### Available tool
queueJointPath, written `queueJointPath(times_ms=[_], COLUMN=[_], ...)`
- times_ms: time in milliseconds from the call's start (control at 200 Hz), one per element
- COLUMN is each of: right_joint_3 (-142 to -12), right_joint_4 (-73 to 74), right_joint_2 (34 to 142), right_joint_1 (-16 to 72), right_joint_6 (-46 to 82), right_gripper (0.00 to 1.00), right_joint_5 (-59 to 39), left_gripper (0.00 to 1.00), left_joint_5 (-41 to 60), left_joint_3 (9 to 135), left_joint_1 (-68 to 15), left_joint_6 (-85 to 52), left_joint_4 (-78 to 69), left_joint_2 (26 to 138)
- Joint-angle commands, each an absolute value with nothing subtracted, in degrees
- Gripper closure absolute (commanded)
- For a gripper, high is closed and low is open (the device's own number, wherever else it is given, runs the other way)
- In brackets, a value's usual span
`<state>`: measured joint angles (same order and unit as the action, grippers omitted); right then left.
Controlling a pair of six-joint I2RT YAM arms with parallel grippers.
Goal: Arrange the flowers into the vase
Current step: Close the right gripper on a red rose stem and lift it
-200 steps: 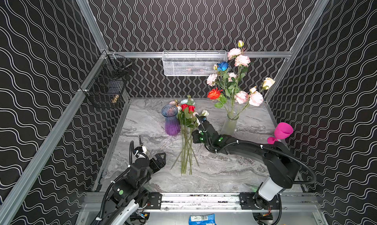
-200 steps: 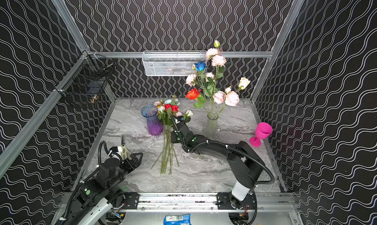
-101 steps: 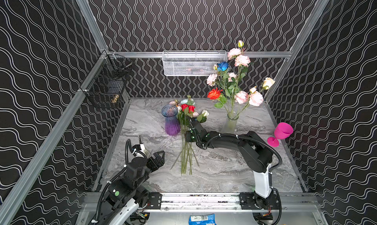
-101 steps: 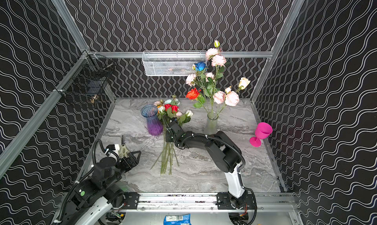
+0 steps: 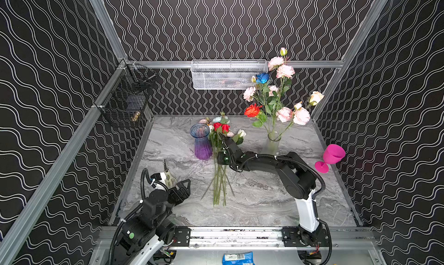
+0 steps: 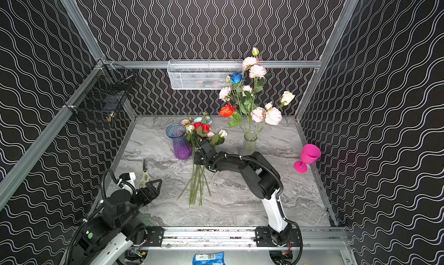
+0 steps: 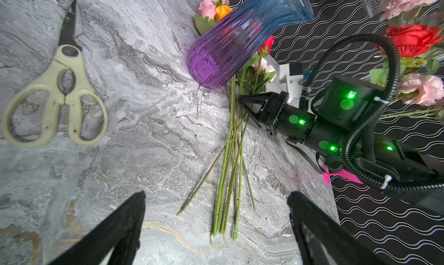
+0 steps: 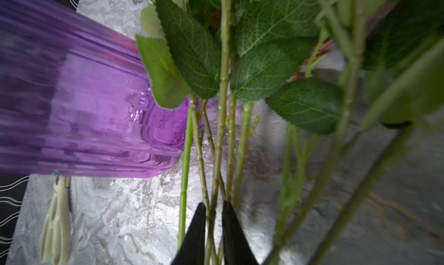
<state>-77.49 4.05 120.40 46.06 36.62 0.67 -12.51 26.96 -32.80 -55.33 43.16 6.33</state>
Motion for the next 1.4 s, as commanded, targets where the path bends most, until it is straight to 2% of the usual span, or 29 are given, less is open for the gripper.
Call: queueJointPath(times_ms=[0,350,616,1071,1191,1391], right_joint_3=[-78.37,-75.48,-69.36,-69.25,-68.92,-66.66], right_joint_4=[4.15,7.32,12.95,15.76,16.58,15.67], right_joint_2=[120.61,116.83,109.09,99.81,97.56,93.96], right_joint_1=[45.89,45.27,45.31,45.57,45.79,46.47], right_joint_6=[38.06,39.56,39.13,32.52,30.18,27.19], right_gripper=[0.87,1.0,1.0,1.0,1.0,1.0], right_joint_5=[-1.0,-2.41,-2.72,2.4,4.36,6.48], left_gripper=[0.04,0.03,0.02,0.02,0.02,0.02], left_joint_5=[-13.36,-10.54,-10.1,-6.87,-5.56,-1.78], left_joint_3=[27.4,28.85,28.78,17.37,17.02,15.29], left_joint_1=[-32.85,-32.78,-32.87,-32.87,-32.87,-32.79], left_joint_6=[-54.84,-51.24,-49.76,-55.99,-56.35,-57.99], left_joint_4=[42.89,38.5,37.59,26.83,20.74,19.79], left_joint_2=[6.59,7.03,9.11,7.65,10.2,13.99])
